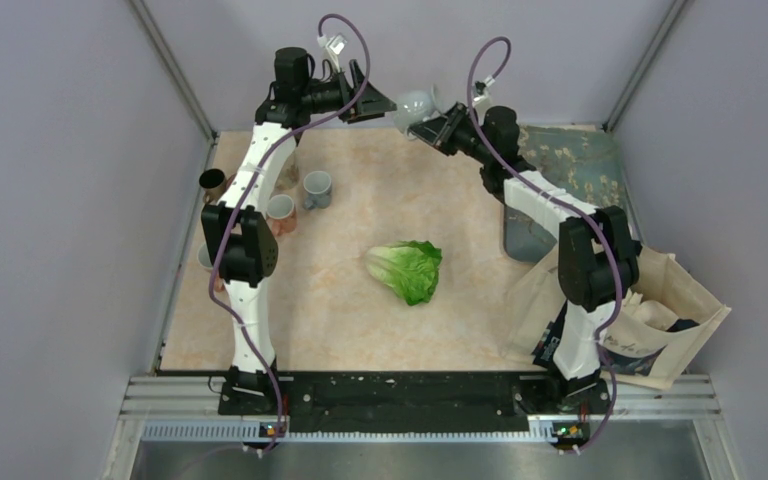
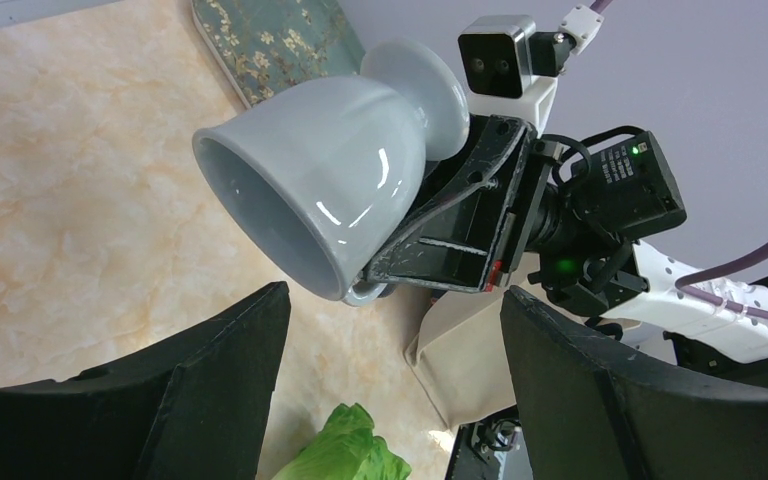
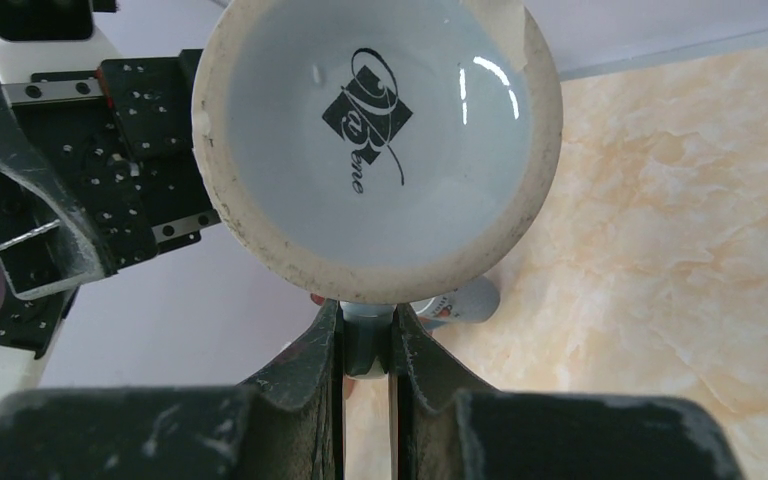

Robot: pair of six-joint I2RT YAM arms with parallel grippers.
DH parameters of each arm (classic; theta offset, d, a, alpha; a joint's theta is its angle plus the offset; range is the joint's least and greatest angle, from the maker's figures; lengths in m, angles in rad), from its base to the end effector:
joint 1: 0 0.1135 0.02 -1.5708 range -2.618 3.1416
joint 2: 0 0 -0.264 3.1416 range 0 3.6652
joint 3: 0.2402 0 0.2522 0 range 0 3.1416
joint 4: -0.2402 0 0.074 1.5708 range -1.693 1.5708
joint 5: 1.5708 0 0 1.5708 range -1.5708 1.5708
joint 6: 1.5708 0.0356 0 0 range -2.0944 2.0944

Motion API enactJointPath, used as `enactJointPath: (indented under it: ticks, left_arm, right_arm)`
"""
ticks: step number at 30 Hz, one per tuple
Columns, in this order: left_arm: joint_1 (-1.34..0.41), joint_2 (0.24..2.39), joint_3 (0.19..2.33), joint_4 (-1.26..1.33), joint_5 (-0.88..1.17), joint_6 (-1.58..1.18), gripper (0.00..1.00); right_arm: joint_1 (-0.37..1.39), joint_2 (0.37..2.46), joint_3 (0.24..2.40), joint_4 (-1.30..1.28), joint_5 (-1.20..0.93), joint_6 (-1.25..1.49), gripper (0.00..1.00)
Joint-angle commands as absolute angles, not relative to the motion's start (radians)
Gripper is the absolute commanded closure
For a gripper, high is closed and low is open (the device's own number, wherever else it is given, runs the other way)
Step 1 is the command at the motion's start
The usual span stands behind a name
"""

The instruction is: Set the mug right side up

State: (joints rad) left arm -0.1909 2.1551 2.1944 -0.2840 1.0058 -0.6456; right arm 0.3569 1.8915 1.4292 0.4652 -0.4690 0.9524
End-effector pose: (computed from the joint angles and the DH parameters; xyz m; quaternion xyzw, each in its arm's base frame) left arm 0.4836 -0.1241 0.3807 0.1334 0.7396 -0.5662 0.3385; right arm 0.4207 0.1740 0.3088 0.0442 0.7048 0.5495 0.4465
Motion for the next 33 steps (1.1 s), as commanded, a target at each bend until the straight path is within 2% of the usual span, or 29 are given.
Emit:
enactJointPath:
  ticks: [1,14,21,25,28,33]
  left_arm:
    - [-0.192,2.084,2.19,-0.237,1.018,-0.646,0.18]
    - [-0.192,2.084,2.19,-0.237,1.018,-0.646,0.18]
    - [-0.192,2.084,2.19,-0.237,1.018,-0.646,0.18]
    - [-0.192,2.084,2.19,-0.237,1.018,-0.646,0.18]
    - [-0.192,2.084,2.19,-0.237,1.018,-0.646,0.18]
    - [-0.192,2.084,2.19,-0.237,1.018,-0.646,0.18]
  right_arm:
    - [0.353,1.835,1.506,0.517,-0.445,0.888,1.0]
    - [0.32,1.808,1.516,0.416,-0.394,0.802,1.0]
    - [0.233,1.692,1.519,0.059,-0.105,0.463,1.0]
    - [0.212,1.676,1.505,-0.135,0.139,0.221,1.0]
    - [0.167,1.685,1.433,-0.168,0.255,0.123,1.0]
    - [0.092,1.734,1.376,-0.144,0.265,0.092,1.0]
